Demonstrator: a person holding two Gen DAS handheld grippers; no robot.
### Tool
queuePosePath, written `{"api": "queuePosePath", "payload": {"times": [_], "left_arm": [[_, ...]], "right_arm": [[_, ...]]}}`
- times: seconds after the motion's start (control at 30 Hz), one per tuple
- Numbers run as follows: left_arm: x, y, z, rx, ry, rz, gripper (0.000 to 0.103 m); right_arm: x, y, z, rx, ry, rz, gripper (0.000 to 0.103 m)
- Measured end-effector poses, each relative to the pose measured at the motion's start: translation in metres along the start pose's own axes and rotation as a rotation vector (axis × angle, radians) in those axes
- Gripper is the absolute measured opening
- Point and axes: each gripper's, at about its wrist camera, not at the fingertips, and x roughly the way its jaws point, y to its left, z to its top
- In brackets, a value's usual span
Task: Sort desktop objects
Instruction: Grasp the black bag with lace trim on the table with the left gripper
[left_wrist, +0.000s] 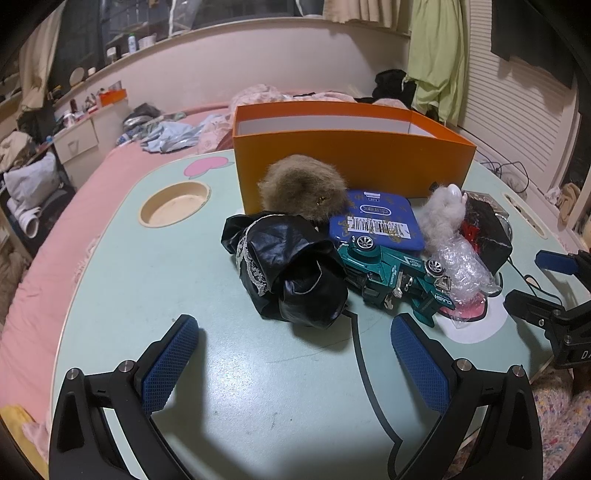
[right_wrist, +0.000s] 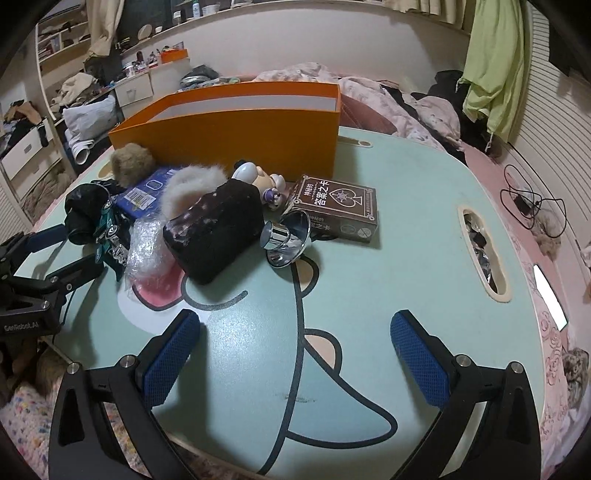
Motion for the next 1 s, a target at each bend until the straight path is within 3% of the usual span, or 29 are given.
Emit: {"api": "queuePosePath", "payload": {"times": [1.0], "left_arm": [[0.002,0.002,-0.002,0.012,0.003,-0.014,0.103]], "right_arm": [[0.010,-0.005,0.001,-0.029,-0.033,0.023,0.103]]}}
